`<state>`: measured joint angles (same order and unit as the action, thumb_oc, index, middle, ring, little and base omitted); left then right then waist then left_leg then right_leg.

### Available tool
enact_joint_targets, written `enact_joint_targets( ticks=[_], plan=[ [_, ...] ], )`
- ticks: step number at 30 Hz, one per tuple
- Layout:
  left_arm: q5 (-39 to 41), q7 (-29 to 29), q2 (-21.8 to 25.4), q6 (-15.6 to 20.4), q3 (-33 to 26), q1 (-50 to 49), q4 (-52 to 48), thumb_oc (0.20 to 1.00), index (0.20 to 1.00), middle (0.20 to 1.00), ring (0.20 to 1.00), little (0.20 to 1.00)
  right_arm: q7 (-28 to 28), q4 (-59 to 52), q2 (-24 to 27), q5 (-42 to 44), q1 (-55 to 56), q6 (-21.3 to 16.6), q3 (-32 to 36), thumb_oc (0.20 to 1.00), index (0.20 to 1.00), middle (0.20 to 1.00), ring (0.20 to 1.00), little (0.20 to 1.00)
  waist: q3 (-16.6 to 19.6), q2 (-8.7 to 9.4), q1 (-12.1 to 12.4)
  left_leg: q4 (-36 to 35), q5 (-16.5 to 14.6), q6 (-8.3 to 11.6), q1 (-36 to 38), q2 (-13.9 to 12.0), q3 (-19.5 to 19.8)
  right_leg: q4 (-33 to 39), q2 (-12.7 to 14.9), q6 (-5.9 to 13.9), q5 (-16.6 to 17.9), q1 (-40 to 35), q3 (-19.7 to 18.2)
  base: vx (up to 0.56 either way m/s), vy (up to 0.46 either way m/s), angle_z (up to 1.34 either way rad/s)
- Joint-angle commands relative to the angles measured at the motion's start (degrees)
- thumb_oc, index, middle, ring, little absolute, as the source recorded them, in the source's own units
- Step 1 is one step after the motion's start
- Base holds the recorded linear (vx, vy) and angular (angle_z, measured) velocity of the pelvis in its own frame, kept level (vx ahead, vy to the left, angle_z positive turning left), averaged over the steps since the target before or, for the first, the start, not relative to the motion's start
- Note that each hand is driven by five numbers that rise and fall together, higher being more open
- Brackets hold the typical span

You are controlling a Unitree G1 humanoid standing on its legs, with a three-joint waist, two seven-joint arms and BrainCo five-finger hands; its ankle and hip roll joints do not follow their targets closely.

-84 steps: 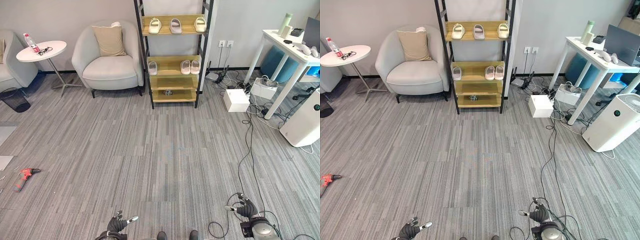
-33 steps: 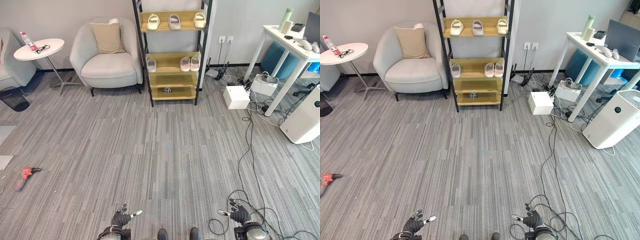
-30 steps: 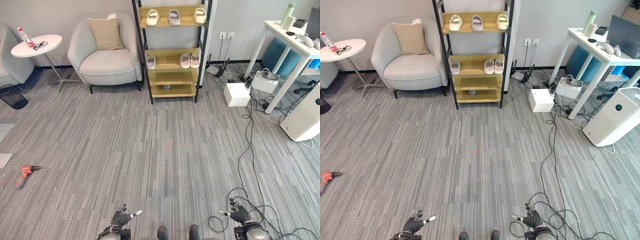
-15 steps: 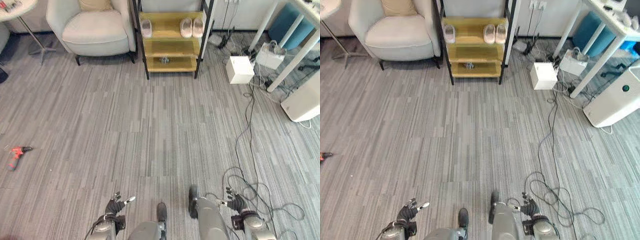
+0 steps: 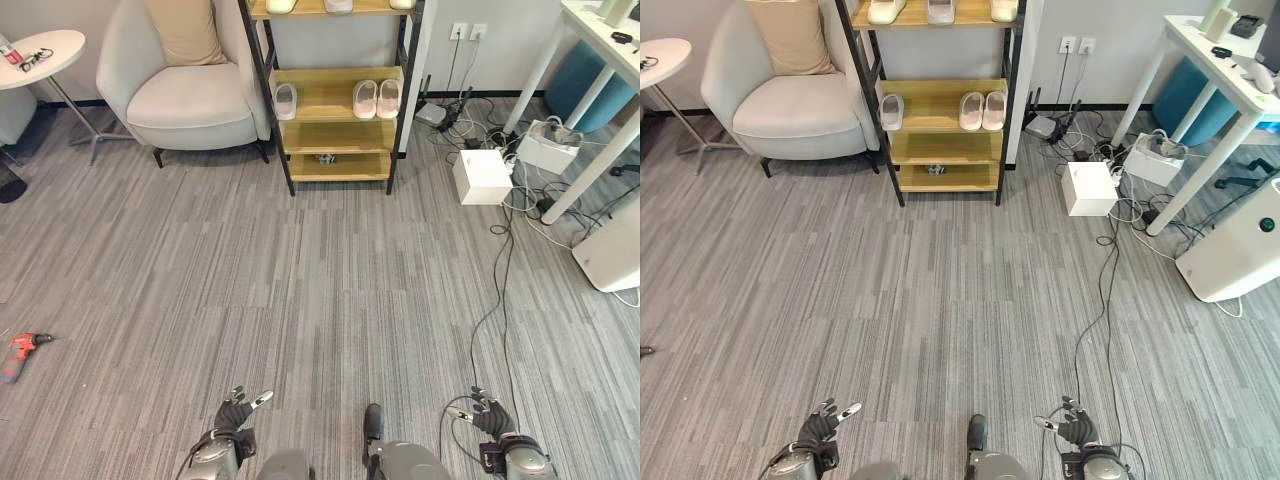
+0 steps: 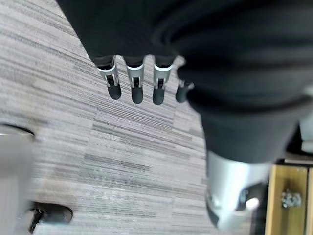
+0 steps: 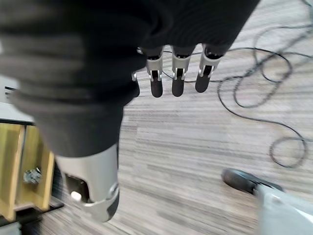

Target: Arrange the slippers neatly on the shoe rack.

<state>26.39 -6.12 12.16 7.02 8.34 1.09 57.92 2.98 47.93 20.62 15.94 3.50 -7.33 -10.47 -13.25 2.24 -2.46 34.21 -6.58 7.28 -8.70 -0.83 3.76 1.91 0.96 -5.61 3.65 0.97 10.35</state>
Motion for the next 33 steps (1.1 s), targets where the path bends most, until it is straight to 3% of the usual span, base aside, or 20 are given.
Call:
enact_joint_targets(
  ticks=[1,2,3,4,5,6,10,13,14,17,19,20,22,23,24,26,27,28,29,33],
  plan=[
    [1.71,-0.04,1.73,1.37,-0.32,2.83,-1.10,1.000,1.000,1.000,1.000,1.000,0.06,-1.46,1.93,1.57,-0.34,-1.00,0.64,1.000,1.000,1.000,1.000,1.000,-2.57,0.83,0.65,-11.18,6.38,-3.05,0.97,0.35,-4.61,-5.50,1.70,6.75,-8.20,-0.30,-2.44,0.29,-0.005,-0.01],
    [0.76,-0.09,1.70,1.06,0.01,2.79,-0.31,1.000,1.000,1.000,1.000,1.000,0.10,-1.42,1.75,1.61,-0.69,-1.14,0.23,1.000,1.000,1.000,1.000,1.000,-2.60,1.07,1.47,-16.87,5.22,-3.71,-0.52,0.00,-6.12,-4.46,1.37,7.21,-9.10,-2.57,-3.26,0.29,-0.007,-0.14],
    [0.76,-0.09,1.70,1.06,0.01,2.79,-0.31,1.000,1.000,1.000,1.000,1.000,0.10,-1.42,1.75,1.61,-0.69,-1.14,0.24,1.000,1.000,1.000,1.000,1.000,-2.64,1.08,1.49,-16.89,5.22,-3.71,-0.46,0.00,-6.14,-4.46,1.38,7.21,-9.10,-2.62,-3.28,0.40,0.048,-0.33],
    [-0.85,-0.30,1.75,0.84,0.66,2.71,-0.32,1.000,1.000,1.000,1.000,1.000,0.12,-1.99,1.74,1.33,-0.53,-1.10,-0.11,1.000,1.000,1.000,1.000,1.000,-2.15,0.53,1.83,-23.98,8.24,-3.47,-1.92,-1.31,-7.01,-3.75,0.76,7.62,-10.06,-4.28,-3.54,0.20,0.038,-0.29],
    [-0.85,-0.30,1.75,0.84,0.66,2.71,-0.32,1.000,1.000,1.000,1.000,1.000,0.12,-1.99,1.74,1.33,-0.53,-1.10,-0.11,1.000,1.000,1.000,1.000,1.000,-2.18,0.54,1.84,-24.00,8.25,-3.47,-1.88,-1.31,-7.02,-3.74,0.77,7.62,-10.06,-4.31,-3.54,0.42,0.097,-0.39],
    [-1.94,-0.52,1.61,0.62,1.00,2.71,0.20,1.000,1.000,1.000,1.000,1.000,0.28,-2.32,1.70,0.80,-0.46,-1.11,-0.52,1.000,1.000,1.000,1.000,1.000,-1.92,-0.28,2.61,-30.60,12.62,-2.96,-2.94,-2.59,-7.16,-3.09,-0.25,7.84,-11.10,-6.53,-4.34,0.22,0.059,-0.24],
    [-2.00,-0.85,1.37,0.55,0.62,2.78,0.53,1.000,1.000,1.000,1.000,1.000,0.50,-2.12,1.49,0.36,-0.59,-1.06,-0.76,1.000,1.000,1.000,1.000,1.000,-1.45,-0.59,3.14,-37.52,14.99,-2.18,-4.49,-3.95,-9.87,-2.18,-0.48,8.42,-12.44,-9.69,-5.41,0.31,0.095,-0.06],
    [-1.78,-0.76,1.30,0.70,-0.34,2.20,1.33,1.000,1.000,1.000,1.000,1.000,-0.06,-0.92,0.74,-0.26,-0.94,-0.60,-0.99,1.000,1.000,1.000,1.000,1.000,0.62,-0.39,3.91,-36.23,16.59,-2.61,-3.52,-3.94,-11.21,-1.36,0.56,9.86,-12.99,-12.99,-6.36,0.47,0.228,-0.40],
    [-1.70,-0.70,1.36,0.59,-0.60,1.53,1.90,1.000,1.000,1.000,1.000,1.000,-0.20,0.20,0.19,-0.60,-0.97,-0.14,-1.11,1.000,1.000,1.000,1.000,1.000,2.09,0.04,4.20,-35.21,15.62,-3.61,-2.92,-3.26,-11.59,-2.67,2.28,10.72,-13.31,-13.09,-6.90,0.57,0.297,-0.53],
    [-1.95,-0.35,1.60,0.27,-0.64,1.14,2.32,1.000,1.000,1.000,1.000,1.000,-0.52,-0.09,-0.56,-0.38,-0.74,-0.07,-0.88,1.000,1.000,1.000,1.000,1.000,2.92,0.91,4.30,-33.63,14.10,-4.48,-2.28,-2.32,-12.28,-6.21,3.60,12.04,-12.41,-12.27,-7.37,0.28,0.158,-0.31],
    [-1.93,-0.22,1.95,0.29,-0.42,0.96,1.69,1.000,1.000,1.000,1.000,1.000,-0.79,-0.46,-0.89,-0.30,-0.70,-0.07,-0.87,1.000,1.000,1.000,1.000,1.000,3.17,1.59,4.29,-32.62,11.62,-6.12,-1.40,-0.92,-12.65,-13.96,5.30,13.90,-8.74,-9.03,-7.99,0.32,0.265,-0.09],
    [-1.96,-0.25,2.22,0.28,0.12,0.84,0.45,1.000,1.000,1.000,1.000,1.000,-0.71,-1.49,-1.09,-0.72,-1.05,-0.01,-1.14,1.000,1.000,1.000,1.000,1.000,2.25,1.68,3.92,-32.36,9.79,-7.82,0.41,0.33,-12.88,-23.61,6.45,15.65,-2.35,-5.05,-8.31,0.24,0.271,0.04],
    [-2.16,-0.25,2.23,0.14,0.38,0.91,0.15,1.000,1.000,1.000,1.000,1.000,-0.66,-1.54,-1.11,-0.78,-1.14,0.13,-1.16,1.000,1.000,1.000,1.000,1.000,1.98,1.05,3.74,-32.39,9.07,-8.31,1.40,0.39,-12.89,-27.22,6.48,15.55,-0.69,-2.97,-7.96,0.19,0.208,0.13],
    [-3.02,-0.42,2.51,0.05,1.28,1.56,-0.13,1.000,1.000,1.000,1.000,1.000,-0.58,-1.51,-1.32,-0.93,-2.04,0.15,-1.68,1.000,1.000,1.000,1.000,1.000,0.58,-0.45,2.71,-33.99,7.82,-9.05,5.17,0.22,-12.44,-31.79,5.84,14.85,0.44,2.47,-7.04,0.15,0.141,0.20],
    [-3.02,-0.42,2.51,0.05,1.26,1.59,-0.12,1.000,1.000,1.000,1.000,1.000,-0.59,-1.50,-1.32,-0.92,-2.07,0.14,-1.68,1.000,1.000,1.000,1.000,1.000,0.35,-0.27,2.66,-34.09,7.82,-9.08,5.44,0.44,-12.44,-32.16,6.06,14.89,0.13,2.39,-7.06,0.25,0.199,0.03],
    [-3.32,-0.39,2.75,0.19,1.80,1.94,-1.01,1.000,1.000,1.000,1.000,1.000,-0.54,-2.11,-1.24,-1.42,-2.39,0.23,-2.15,1.000,1.000,1.000,1.000,1.000,-0.82,-1.21,1.93,-35.27,7.07,-8.97,8.34,0.63,-12.02,-29.52,5.99,14.07,-2.07,5.96,-4.01,0.27,0.080,-0.09],
    [-4.19,-0.14,2.77,0.34,2.27,2.47,-1.02,1.000,1.000,1.000,1.000,1.000,-0.55,-2.28,-1.16,-1.50,-2.67,0.10,-2.42,1.000,1.000,1.000,1.000,1.000,-1.59,-1.52,1.24,-35.59,5.71,-8.66,10.42,0.97,-11.73,-23.34,5.69,13.38,-3.87,8.45,-1.48,0.27,0.025,-0.02],
    [-4.19,-0.14,2.76,0.34,2.27,2.47,-1.01,1.000,1.000,1.000,1.000,1.000,-0.55,-2.29,-1.15,-1.50,-2.66,0.10,-2.42,1.000,1.000,1.000,1.000,1.000,-1.80,-1.55,1.13,-35.63,5.64,-8.63,10.70,0.95,-11.61,-23.32,5.69,13.38,-3.98,8.12,-1.34,0.42,-0.038,0.00],
    [-4.63,-0.19,2.63,0.42,2.61,3.19,-1.33,1.000,1.000,1.000,1.000,1.000,-0.38,-2.24,-1.27,-1.59,-2.78,0.04,-2.73,1.000,1.000,1.000,1.000,1.000,-2.13,-0.92,0.46,-35.89,4.26,-8.13,12.67,1.82,-11.08,-15.06,5.29,13.71,-2.84,10.37,0.35,0.23,-0.047,0.05],
    [-6.34,0.03,2.40,0.45,2.66,4.50,-0.01,1.000,1.000,1.000,1.000,1.000,-0.07,-2.58,-1.20,-2.34,-2.78,0.18,-2.75,1.000,1.000,1.000,1.000,1.000,-2.41,-0.76,-0.84,-36.49,2.63,-6.90,15.57,1.74,-10.18,-5.15,5.93,14.64,-0.06,10.43,2.64,0.38,-0.120,0.23]
  ],
)
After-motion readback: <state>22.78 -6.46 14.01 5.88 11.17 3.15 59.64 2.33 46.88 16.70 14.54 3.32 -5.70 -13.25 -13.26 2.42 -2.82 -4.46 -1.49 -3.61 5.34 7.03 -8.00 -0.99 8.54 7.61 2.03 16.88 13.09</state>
